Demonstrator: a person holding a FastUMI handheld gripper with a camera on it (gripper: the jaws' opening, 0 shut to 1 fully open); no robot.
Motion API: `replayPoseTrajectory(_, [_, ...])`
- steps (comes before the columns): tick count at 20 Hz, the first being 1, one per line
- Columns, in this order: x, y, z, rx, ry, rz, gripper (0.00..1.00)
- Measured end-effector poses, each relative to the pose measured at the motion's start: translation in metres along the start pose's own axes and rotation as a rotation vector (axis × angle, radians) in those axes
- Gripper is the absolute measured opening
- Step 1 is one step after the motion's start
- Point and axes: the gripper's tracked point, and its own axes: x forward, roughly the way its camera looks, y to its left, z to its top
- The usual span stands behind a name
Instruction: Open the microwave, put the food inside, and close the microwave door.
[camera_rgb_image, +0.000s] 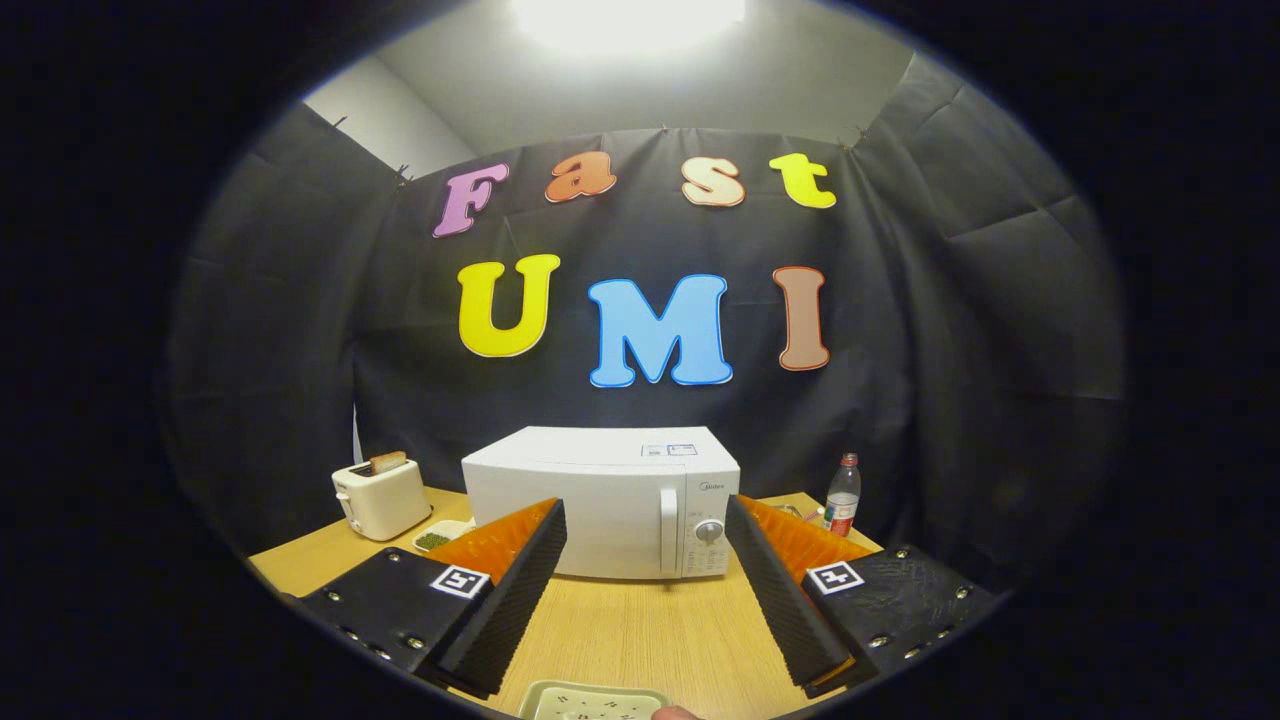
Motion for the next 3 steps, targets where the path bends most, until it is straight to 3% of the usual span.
replayPoseTrajectory(3, [-0.001,0.0061,0.0045,0.007,0.004,0.008,1.0])
